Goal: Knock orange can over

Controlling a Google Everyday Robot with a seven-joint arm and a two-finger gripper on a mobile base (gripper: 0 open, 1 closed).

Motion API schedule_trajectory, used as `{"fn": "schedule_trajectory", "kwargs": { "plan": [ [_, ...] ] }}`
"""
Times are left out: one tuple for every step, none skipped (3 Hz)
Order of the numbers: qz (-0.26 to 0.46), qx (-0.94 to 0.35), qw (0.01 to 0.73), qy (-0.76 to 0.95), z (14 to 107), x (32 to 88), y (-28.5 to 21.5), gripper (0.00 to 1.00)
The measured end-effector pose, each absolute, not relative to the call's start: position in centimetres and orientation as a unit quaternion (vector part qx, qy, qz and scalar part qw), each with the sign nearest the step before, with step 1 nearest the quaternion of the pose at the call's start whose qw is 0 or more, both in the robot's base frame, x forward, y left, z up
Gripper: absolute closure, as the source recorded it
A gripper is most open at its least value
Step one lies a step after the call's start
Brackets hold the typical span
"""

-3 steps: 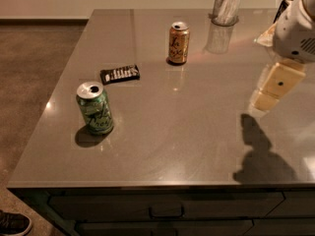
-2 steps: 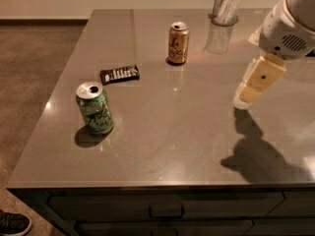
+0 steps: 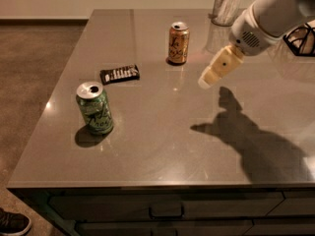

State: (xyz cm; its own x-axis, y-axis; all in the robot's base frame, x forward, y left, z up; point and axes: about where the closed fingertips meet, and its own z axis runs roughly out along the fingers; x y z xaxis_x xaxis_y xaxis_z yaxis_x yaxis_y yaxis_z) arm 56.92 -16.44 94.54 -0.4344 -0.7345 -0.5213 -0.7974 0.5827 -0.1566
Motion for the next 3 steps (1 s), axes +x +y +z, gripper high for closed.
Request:
{"fn": "schedule_trajectory", "kwargs": {
  "plan": [
    [0.057, -0.421, 0.303, 0.853, 93.6, 61.2, -15.2, 0.0],
    [0.039, -0.388, 0.327, 0.861, 92.6, 65.8, -14.9, 0.0],
    [0.038, -0.356, 0.347, 0.867, 91.6, 69.8, -14.7, 0.0]
  ]
}}
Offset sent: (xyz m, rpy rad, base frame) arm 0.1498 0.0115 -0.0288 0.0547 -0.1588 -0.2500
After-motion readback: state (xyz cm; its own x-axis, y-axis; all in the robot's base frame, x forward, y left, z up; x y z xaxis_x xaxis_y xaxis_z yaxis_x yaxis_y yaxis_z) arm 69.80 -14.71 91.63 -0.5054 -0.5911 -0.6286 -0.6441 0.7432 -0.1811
